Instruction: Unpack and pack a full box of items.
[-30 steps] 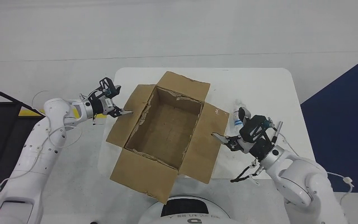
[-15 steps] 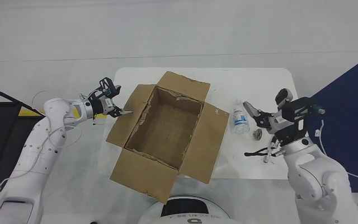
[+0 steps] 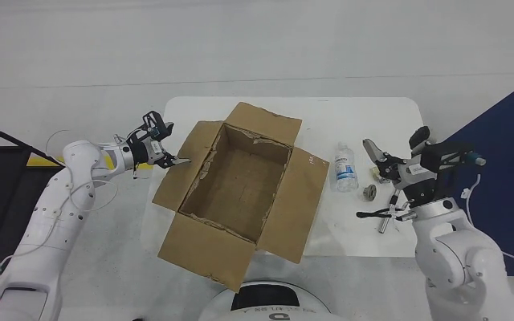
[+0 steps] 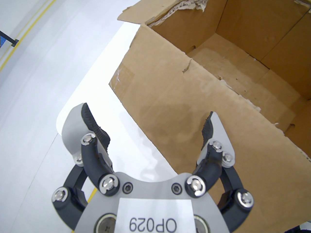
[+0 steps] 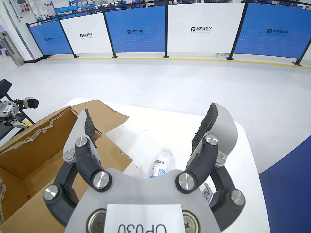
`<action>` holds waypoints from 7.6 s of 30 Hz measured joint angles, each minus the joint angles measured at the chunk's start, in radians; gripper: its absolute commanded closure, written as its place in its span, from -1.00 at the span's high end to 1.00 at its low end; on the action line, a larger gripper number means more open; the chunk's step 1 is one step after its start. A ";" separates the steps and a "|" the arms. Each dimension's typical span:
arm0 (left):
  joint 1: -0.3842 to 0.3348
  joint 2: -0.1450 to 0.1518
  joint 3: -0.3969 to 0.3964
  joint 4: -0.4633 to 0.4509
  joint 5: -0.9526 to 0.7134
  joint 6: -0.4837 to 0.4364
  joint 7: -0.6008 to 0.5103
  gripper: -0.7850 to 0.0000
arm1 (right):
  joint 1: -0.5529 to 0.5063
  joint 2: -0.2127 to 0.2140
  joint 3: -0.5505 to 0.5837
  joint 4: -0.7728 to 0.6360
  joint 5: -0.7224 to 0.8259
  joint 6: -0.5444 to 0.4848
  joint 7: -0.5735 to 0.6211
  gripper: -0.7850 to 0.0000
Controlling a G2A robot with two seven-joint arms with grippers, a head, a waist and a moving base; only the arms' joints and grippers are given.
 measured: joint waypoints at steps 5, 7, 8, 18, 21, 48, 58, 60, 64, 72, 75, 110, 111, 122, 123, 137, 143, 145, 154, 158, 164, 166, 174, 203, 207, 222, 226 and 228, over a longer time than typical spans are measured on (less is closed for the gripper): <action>0.000 0.000 0.000 0.000 0.000 0.000 0.000 1.00 | 0.000 0.000 0.000 0.000 0.000 0.000 0.000 1.00; 0.000 0.000 0.000 0.000 0.000 0.000 0.000 1.00 | 0.000 0.000 0.000 0.000 0.000 0.000 0.000 1.00; 0.000 0.000 0.000 0.000 0.000 0.000 0.000 1.00 | 0.000 0.000 0.000 0.000 0.000 0.000 0.000 1.00; 0.000 0.000 0.000 0.000 0.000 0.000 0.000 1.00 | 0.000 0.000 0.000 0.000 0.000 0.000 0.000 1.00; 0.000 0.000 0.000 0.000 0.000 0.000 0.000 1.00 | 0.000 0.000 0.000 0.000 0.000 0.000 0.000 1.00; 0.000 0.000 0.000 0.000 0.000 0.000 0.000 1.00 | 0.146 0.001 -0.034 0.396 0.100 0.329 0.648 -0.06; 0.000 0.000 0.000 0.000 0.000 0.000 0.000 1.00 | 0.153 -0.003 -0.020 0.461 0.036 0.478 0.614 -0.01; 0.000 0.000 0.000 0.000 0.000 0.000 0.000 1.00 | 0.149 -0.002 -0.019 0.463 -0.004 0.499 0.607 0.02; 0.000 0.000 0.000 0.000 0.000 0.000 0.000 1.00 | 0.177 -0.002 -0.018 0.497 0.005 0.477 0.615 -0.11; 0.000 0.000 0.000 0.000 0.000 0.000 0.000 1.00 | 0.279 0.003 -0.046 0.627 -0.046 0.455 0.654 -0.07; 0.000 0.000 0.000 0.000 0.000 0.000 0.000 1.00 | 0.309 0.003 -0.060 0.663 -0.074 0.466 0.670 -0.04; 0.000 0.000 0.000 0.000 0.000 0.000 0.000 1.00 | 0.152 -0.022 -0.004 0.559 0.046 0.535 0.420 -1.00; 0.000 0.000 0.000 0.000 0.000 0.000 0.000 1.00 | 0.148 -0.023 -0.004 0.555 0.052 0.534 0.407 -1.00; 0.000 0.000 0.000 0.000 0.000 0.000 0.000 1.00 | 0.139 -0.031 -0.013 0.534 0.074 0.490 0.313 -1.00; 0.000 0.000 0.000 0.000 0.000 0.000 0.000 1.00 | 0.134 -0.032 -0.010 0.529 0.079 0.485 0.303 -1.00; 0.000 0.000 0.000 0.000 0.000 0.000 0.000 1.00 | 0.261 -0.023 -0.048 0.671 -0.004 0.435 0.465 -1.00; 0.000 0.000 0.000 0.000 0.000 0.000 0.000 1.00 | 0.297 -0.022 -0.058 0.717 -0.016 0.432 0.498 -1.00; 0.000 0.000 0.000 0.000 0.000 0.000 0.000 1.00 | 0.303 -0.022 -0.059 0.723 -0.015 0.430 0.502 -1.00; 0.000 0.000 0.000 0.000 0.000 0.000 0.000 1.00 | 0.307 -0.023 -0.068 0.720 -0.030 0.437 0.531 -0.46; 0.000 0.000 0.000 0.000 0.000 0.000 0.000 1.00 | 0.287 -0.023 -0.062 0.700 -0.025 0.436 0.530 -0.47; 0.000 0.000 0.000 0.000 0.000 0.000 0.000 1.00 | 0.257 -0.024 -0.057 0.672 -0.027 0.436 0.535 -0.49; 0.000 0.000 0.000 0.000 0.000 0.000 0.000 1.00 | 0.251 -0.024 -0.058 0.667 -0.032 0.438 0.538 -0.51; 0.000 0.000 0.000 0.000 0.000 0.000 0.000 1.00 | 0.265 -0.024 -0.090 0.672 -0.082 0.441 0.584 -1.00; 0.000 0.000 0.000 0.000 0.000 0.000 0.000 1.00 | 0.071 -0.065 0.107 0.573 0.629 0.022 0.064 -1.00; 0.000 0.000 0.000 0.000 0.000 0.000 0.000 1.00 | 0.102 -0.064 0.093 0.581 0.714 -0.130 0.084 -1.00; 0.000 0.000 0.000 0.000 0.000 0.000 0.000 1.00 | 0.106 -0.068 0.042 0.571 0.752 -0.257 0.039 -1.00; 0.000 0.000 0.000 0.000 0.000 0.000 0.000 1.00 | 0.099 -0.068 -0.004 0.480 0.791 -0.331 0.086 -1.00; 0.000 0.000 0.000 0.000 0.000 0.000 0.000 1.00 | 0.110 -0.069 -0.064 0.396 0.741 -0.307 0.123 -1.00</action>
